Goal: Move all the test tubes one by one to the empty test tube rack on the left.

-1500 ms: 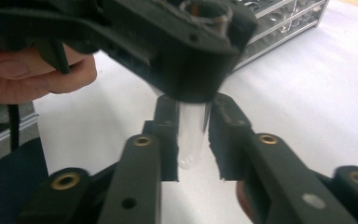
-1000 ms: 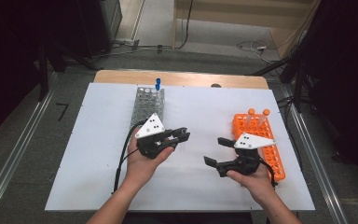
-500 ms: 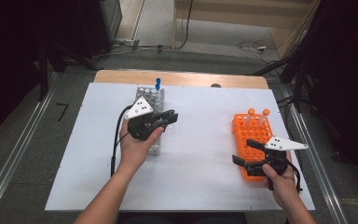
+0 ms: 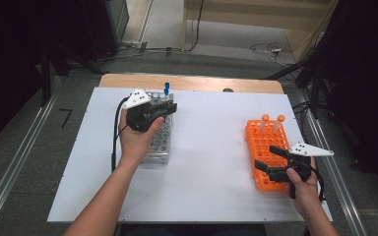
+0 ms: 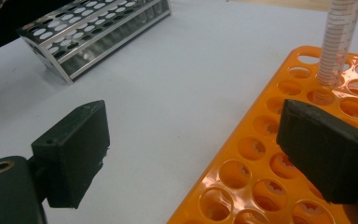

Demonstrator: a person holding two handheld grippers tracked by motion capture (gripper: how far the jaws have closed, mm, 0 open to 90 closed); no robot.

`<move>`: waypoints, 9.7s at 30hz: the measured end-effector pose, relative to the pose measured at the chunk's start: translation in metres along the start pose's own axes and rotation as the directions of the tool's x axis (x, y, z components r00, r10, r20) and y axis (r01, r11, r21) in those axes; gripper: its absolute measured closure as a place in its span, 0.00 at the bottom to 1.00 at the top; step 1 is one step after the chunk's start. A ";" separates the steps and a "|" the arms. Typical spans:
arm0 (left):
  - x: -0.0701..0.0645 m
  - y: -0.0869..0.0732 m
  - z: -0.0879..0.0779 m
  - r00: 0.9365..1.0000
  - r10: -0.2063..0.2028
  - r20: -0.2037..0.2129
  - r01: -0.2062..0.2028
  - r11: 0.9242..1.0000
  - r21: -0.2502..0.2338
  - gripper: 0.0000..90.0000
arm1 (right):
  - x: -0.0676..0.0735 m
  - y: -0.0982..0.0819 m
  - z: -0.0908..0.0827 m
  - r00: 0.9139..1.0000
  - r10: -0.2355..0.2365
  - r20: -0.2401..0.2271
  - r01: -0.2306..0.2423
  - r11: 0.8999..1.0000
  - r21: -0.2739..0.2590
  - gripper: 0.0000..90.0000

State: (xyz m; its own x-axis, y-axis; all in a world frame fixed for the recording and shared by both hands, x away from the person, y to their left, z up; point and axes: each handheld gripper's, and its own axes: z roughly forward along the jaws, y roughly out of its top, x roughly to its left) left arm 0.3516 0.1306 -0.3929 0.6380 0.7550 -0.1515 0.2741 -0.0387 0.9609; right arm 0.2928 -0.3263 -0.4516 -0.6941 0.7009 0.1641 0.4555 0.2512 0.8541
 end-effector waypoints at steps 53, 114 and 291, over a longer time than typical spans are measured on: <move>0.034 -0.020 0.048 0.971 0.033 -0.236 0.012 0.983 0.184 0.84 | -0.005 -0.008 0.003 1.000 0.013 0.023 -0.013 1.000 0.021 0.09; -0.038 -0.062 -0.075 0.997 -0.032 -0.063 0.034 0.999 0.035 0.00 | -0.037 0.035 0.041 0.954 0.081 0.289 -0.085 0.996 0.004 0.53; -0.103 -0.056 -0.034 0.948 0.104 0.300 -0.125 0.991 0.052 0.83 | 0.099 0.021 0.040 0.963 -0.176 -0.204 0.183 0.983 0.016 0.30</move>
State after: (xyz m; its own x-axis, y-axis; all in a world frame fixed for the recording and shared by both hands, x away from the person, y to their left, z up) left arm 0.2462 0.0777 -0.4233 0.8495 0.5152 -0.1133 0.2293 -0.1673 0.9589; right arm 0.2559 -0.2246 -0.4373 -0.8622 0.4947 0.1087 0.3299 0.3856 0.8617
